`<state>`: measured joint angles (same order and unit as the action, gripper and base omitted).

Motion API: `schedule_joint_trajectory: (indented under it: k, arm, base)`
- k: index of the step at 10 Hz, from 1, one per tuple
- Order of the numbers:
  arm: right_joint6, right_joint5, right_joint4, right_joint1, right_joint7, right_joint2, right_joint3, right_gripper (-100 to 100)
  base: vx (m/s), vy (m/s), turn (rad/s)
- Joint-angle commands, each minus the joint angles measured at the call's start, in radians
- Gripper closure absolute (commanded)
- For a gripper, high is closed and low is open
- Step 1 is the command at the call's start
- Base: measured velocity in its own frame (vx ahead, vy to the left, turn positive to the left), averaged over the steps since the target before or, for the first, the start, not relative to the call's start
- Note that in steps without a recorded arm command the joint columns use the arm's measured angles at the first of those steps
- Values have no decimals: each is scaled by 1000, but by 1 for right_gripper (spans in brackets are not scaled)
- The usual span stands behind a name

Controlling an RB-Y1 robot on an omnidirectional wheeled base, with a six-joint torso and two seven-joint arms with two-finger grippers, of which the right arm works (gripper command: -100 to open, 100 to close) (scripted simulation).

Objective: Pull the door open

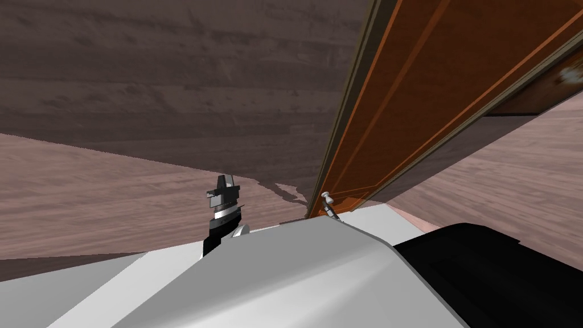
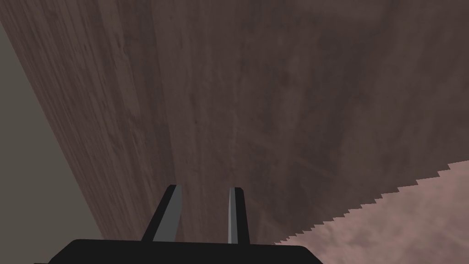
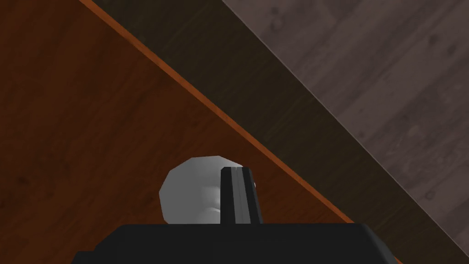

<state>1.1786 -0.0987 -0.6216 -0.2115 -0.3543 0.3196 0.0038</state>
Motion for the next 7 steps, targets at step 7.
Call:
schedule_joint_trajectory:
  k: [7]
  arm:
    - [-30, 54, 2, 31, 204, -5, 23, -100]
  base:
    - [-51, -9, 13]
